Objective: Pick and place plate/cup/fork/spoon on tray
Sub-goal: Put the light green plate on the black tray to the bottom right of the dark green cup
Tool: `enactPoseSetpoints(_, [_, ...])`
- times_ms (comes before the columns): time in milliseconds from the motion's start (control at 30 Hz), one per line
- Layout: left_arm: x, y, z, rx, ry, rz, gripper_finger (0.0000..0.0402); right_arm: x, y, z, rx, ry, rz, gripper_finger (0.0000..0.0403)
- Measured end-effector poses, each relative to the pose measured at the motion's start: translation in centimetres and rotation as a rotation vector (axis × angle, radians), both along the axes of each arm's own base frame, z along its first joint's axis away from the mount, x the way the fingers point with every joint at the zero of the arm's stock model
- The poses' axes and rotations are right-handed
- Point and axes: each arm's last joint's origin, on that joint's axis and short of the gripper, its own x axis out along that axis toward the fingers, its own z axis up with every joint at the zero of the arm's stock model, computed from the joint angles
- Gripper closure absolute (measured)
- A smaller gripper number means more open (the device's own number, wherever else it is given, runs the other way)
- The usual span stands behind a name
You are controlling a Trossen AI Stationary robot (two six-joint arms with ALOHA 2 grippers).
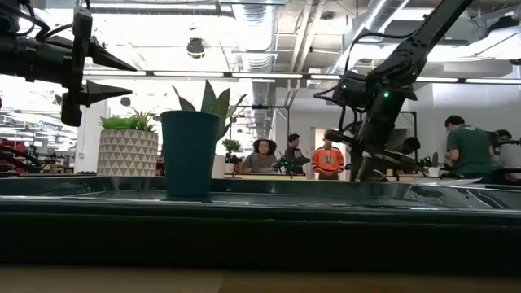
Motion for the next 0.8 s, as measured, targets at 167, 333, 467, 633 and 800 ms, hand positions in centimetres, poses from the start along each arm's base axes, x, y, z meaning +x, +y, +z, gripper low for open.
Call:
enactPoseSetpoints(167, [0.0,0.0,0.0,-0.001,-0.001,-0.001,0.0218,0.1,0.0,0.1,0.015,-0.028,-0.019,0.0385])
enactPoseSetpoints(333, [0.0,0.0,0.0,-0.002,-0.002,-0.001,0.0218,-0.3,-0.1,1.3,-0.003,-0.068,-0.007,0.0396])
enactPoseSetpoints(467, [0.0,0.0,0.0,-0.003,-0.002,-0.002,0.0218,-1.3,-0.1,3.7,-0.061,-0.121,-0.023,0.0400])
enactPoseSetpoints(633, [0.0,0.0,0.0,-0.003,-0.002,0.000,0.0218,-3.2,0.8,7.0,-0.116,-0.149,-0.010,0.0401])
enactPoseSetpoints(800, [0.0,0.0,0.0,-0.003,-0.002,-0.001,0.0218,-4.2,4.7,9.1,-0.093,-0.127,0.119,0.0402])
